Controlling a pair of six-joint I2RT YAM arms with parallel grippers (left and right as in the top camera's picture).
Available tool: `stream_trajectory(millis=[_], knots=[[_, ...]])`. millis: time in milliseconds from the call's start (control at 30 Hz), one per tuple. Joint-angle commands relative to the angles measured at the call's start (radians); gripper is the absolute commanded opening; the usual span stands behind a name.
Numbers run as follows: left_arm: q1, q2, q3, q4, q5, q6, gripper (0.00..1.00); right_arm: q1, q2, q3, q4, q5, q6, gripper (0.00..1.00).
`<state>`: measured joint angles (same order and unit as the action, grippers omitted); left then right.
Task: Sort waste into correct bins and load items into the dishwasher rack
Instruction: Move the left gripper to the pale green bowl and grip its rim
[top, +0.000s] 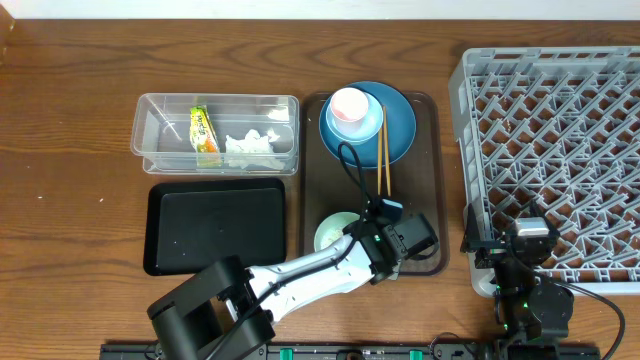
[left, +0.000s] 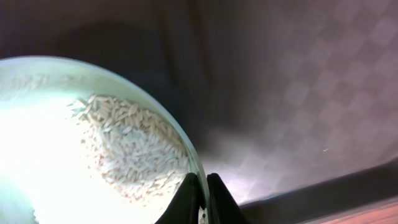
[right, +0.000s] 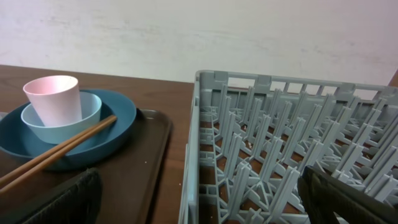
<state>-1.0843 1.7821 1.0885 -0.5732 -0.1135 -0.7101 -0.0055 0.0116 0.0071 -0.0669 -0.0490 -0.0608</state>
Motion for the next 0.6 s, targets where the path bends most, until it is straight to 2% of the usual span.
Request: stream_trajectory(millis=[0, 333, 567], knots=[[0.0, 0.005, -0.005, -0.035, 0.0, -0.005, 0.06, -0.005, -0.007, -0.002, -0.003, 0.004, -0.008, 0.99], [0.002, -0.082, -0.003, -0.048, -0.008, 0.09, 0.06, -0.005, -0.007, -0.002, -0.003, 0.004, -0.008, 0.99], [0.039, -0.22, -0.002, -0.126, -0.037, 0.089, 0.06, -0.005, -0.007, -0.002, -0.003, 0.004, -0.008, 0.99]])
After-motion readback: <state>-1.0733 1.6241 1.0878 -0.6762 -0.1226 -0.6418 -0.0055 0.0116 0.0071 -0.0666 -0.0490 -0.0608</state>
